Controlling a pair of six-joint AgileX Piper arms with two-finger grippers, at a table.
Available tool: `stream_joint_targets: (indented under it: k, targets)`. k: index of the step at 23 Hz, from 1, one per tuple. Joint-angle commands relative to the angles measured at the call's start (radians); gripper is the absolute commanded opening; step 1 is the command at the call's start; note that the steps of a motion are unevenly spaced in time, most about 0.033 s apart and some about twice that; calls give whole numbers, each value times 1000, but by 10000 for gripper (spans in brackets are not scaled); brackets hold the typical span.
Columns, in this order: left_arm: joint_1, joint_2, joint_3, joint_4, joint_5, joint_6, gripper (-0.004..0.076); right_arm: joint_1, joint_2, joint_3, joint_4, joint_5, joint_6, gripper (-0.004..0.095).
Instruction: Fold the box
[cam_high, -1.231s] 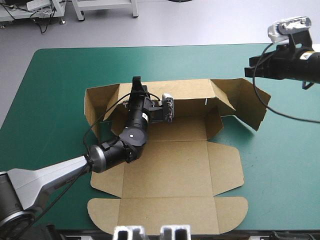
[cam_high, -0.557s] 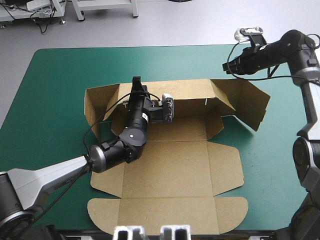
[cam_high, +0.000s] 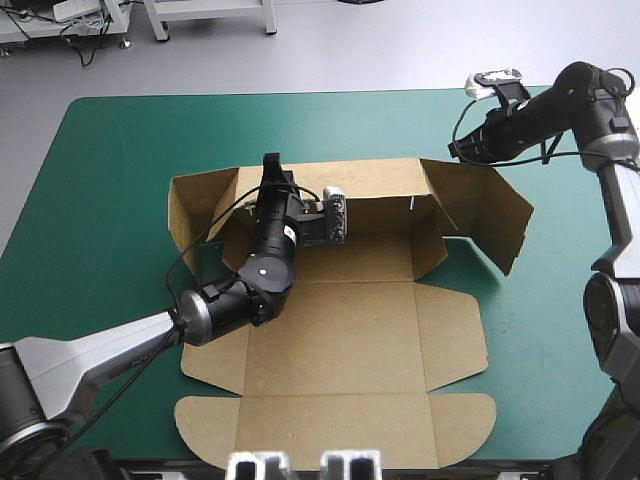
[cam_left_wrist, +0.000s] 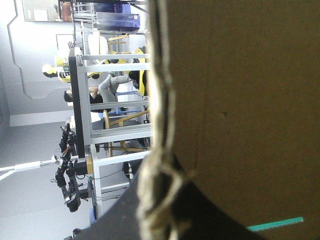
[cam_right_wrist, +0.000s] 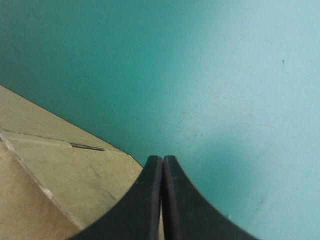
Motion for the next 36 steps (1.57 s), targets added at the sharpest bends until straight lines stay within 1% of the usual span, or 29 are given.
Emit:
stream_joint_targets:
  k: [1, 7, 12, 14, 15, 16, 17, 18, 20, 21, 22, 24, 26, 29, 31, 36]
  targets:
    - [-6, -39, -25, 15, 56, -18, -10, 4, -88, 7, 38, 23, -8, -19]
    - [-6, -37, -25, 4, 59, -20, -10, 4, -162, 225, 77, 21, -128, -19]
    - [-6, -37, -25, 4, 59, -20, -10, 4, -210, 343, 89, 14, -190, -19]
    - [-6, -37, -25, 0, 59, -20, -10, 4, -233, 402, 146, -45, -232, -19]
    - [-6, -37, -25, -3, 59, -25, -10, 4, -256, 465, 212, -123, -277, -19]
    - [-6, -37, -25, -4, 59, -27, -10, 4, -269, 508, 265, -171, -311, -19]
    - [-6, -37, -25, -11, 59, -27, -10, 4, -290, 603, 335, -263, -388, -19]
    - [-6, -37, -25, -14, 62, -27, -10, 4, -301, 649, 370, -295, -422, -19]
    - [-6, -37, -25, -14, 68, -27, -10, 4, -342, 789, 473, -397, -568, -19]
    - [-6, -37, -25, -16, 65, -27, -10, 4, -352, 817, 502, -408, -604, -19]
    - [-6, -37, -25, -16, 62, -27, -10, 4, -374, 862, 564, -412, -677, -19]
    - [-6, -37, -25, -17, 66, -33, -10, 4, -402, 912, 632, -410, -766, -19]
    - [-6, -37, -23, -17, 66, -48, -10, 4, -428, 949, 660, -410, -821, -19]
    - [-6, -37, -23, -17, 69, -48, -10, 4, -452, 977, 650, -414, -862, -15]
    - [-6, -37, -23, -17, 70, -48, -10, 6, -457, 977, 641, -414, -859, 12]
    - [-6, -37, -23, -17, 74, -48, -10, 6, -458, 977, 617, -410, -859, 211]
